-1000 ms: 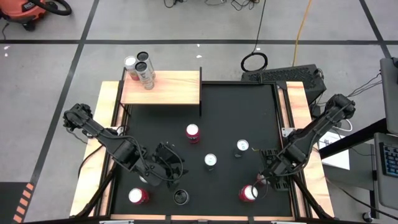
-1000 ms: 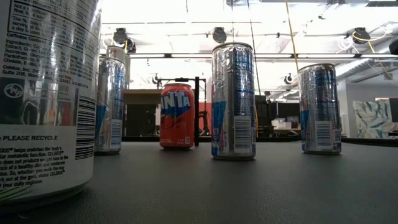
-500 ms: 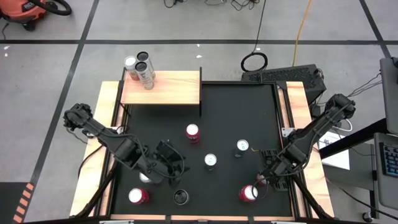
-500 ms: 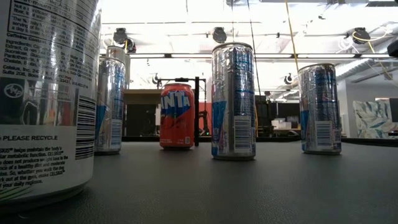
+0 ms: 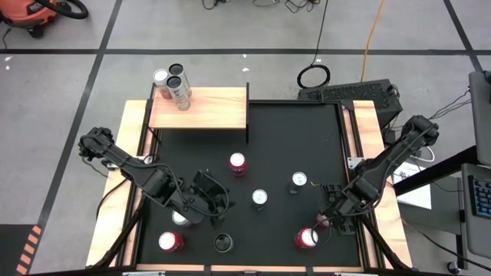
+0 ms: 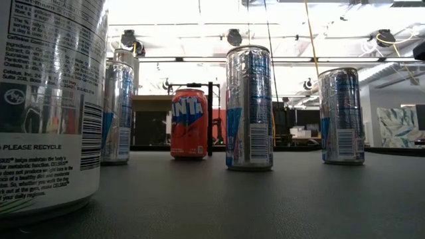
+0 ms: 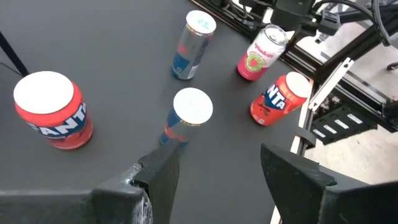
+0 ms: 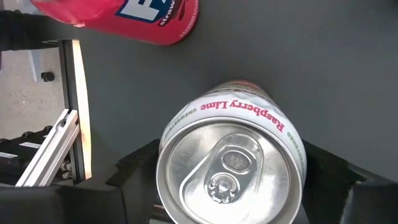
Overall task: Place canned beverage on shelf
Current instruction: Put the right pink soda can on the shelf aligned with the other pink soda can
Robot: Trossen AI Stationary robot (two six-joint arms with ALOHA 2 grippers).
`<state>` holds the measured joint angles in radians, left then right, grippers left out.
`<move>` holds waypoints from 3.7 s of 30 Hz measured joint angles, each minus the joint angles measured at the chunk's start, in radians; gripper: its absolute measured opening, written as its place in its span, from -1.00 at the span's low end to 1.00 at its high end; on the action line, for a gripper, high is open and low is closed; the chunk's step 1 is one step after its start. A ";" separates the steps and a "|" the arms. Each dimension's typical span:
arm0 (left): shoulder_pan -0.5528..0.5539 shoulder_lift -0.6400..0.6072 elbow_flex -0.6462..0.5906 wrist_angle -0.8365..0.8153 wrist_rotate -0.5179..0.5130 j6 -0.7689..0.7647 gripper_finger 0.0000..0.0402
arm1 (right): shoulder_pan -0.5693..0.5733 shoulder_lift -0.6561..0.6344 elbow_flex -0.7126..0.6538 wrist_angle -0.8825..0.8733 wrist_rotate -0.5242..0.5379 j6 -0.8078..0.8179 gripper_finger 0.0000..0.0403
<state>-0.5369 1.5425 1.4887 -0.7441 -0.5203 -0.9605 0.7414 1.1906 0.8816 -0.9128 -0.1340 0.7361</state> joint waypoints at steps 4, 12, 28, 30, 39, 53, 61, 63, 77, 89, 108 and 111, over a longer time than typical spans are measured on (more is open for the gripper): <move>0.000 0.000 0.000 0.000 -0.019 0.000 0.13 | 0.000 -0.023 0.000 -0.002 0.003 0.010 0.39; 0.000 0.000 0.000 0.005 -0.087 -0.046 0.13 | 0.000 -0.077 0.027 -0.009 0.002 0.014 0.39; 0.064 -0.001 0.000 0.220 -0.083 0.080 0.22 | -0.007 -0.102 0.338 -0.229 0.053 -0.063 0.39; 0.078 -0.001 0.000 0.284 -0.073 0.109 0.30 | -0.007 -0.102 0.388 -0.252 0.084 -0.085 0.39; 0.143 -0.001 0.000 0.559 -0.057 0.297 0.70 | -0.009 -0.102 0.554 -0.253 0.288 -0.243 0.39; 0.207 0.000 0.000 0.754 0.078 0.503 0.86 | -0.111 -0.077 0.593 -0.019 0.501 -0.577 0.39; 0.230 0.000 0.000 0.731 0.171 0.591 0.86 | -0.242 -0.002 0.593 0.164 0.443 -0.700 0.39; 0.230 0.000 0.000 0.713 0.180 0.608 0.86 | -0.274 0.017 0.593 0.195 0.411 -0.717 0.39; 0.202 -0.003 0.000 0.552 0.151 0.602 0.86 | -0.452 0.134 0.598 0.335 0.216 -0.696 0.39; 0.223 -0.004 0.000 0.419 0.189 0.600 0.86 | -0.493 0.152 0.602 0.341 0.179 -0.669 0.39; 0.314 -0.004 0.000 0.357 0.370 0.625 0.62 | -0.524 0.155 0.602 0.363 0.146 -0.667 0.39; 0.315 -0.004 0.000 0.357 0.393 0.638 0.56 | -0.524 0.155 0.602 0.363 0.146 -0.666 0.39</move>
<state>-0.2218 1.5387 1.4883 -0.3874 -0.1269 -0.3221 0.2176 1.3457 1.4837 -0.5495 0.0120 0.0700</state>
